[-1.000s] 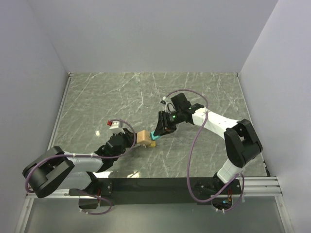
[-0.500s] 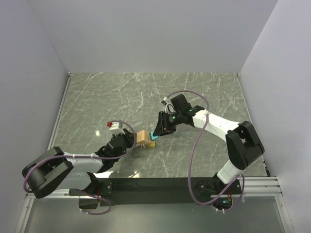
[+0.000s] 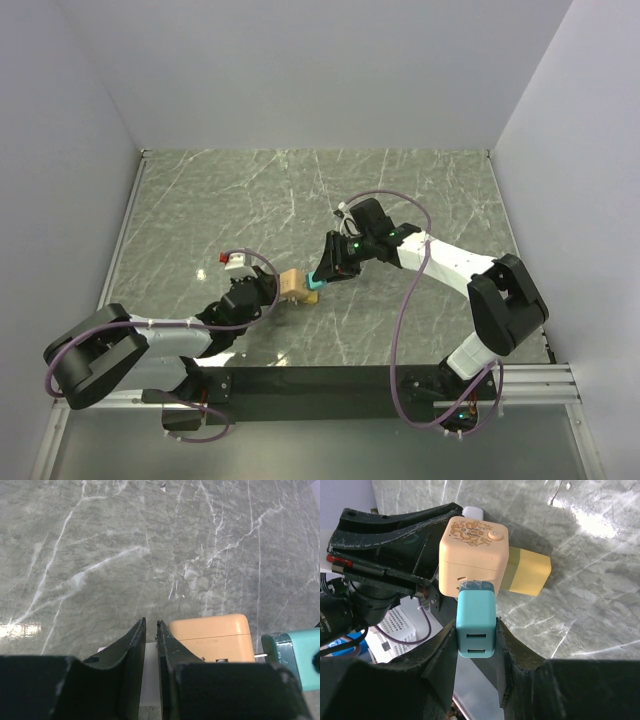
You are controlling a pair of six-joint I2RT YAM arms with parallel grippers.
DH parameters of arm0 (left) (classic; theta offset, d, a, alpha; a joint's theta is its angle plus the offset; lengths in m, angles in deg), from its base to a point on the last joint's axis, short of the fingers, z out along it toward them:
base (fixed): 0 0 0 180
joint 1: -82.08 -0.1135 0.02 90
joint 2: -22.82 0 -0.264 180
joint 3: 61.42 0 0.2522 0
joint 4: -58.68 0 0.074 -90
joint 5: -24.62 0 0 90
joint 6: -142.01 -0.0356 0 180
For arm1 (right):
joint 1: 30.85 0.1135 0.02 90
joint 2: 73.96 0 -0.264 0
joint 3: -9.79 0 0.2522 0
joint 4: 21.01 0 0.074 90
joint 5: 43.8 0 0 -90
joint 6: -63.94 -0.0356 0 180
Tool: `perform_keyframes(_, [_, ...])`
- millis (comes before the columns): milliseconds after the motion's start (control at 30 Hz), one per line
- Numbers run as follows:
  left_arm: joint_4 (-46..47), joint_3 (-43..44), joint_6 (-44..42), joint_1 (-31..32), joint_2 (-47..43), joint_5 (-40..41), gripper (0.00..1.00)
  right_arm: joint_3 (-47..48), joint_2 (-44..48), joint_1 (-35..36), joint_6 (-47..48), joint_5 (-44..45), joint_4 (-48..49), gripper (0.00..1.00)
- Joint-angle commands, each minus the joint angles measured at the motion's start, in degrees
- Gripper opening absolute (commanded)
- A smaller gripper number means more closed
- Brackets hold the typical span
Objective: Insert the plug
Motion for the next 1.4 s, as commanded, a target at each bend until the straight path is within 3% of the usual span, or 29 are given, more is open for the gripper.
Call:
perform_keyframes(0, [2.48,0.35,0.86,1.85,-0.89,-1.55,0.21,-0.48,1.51,1.25,-1.92,1.02,6.0,0.0])
perform_keyframes(1367, [4.49,1.14,1.74,7.03,1.22,-0.23,0.18,-3.99,-2.0,5.38,-6.32,4.19,12.96,0.0])
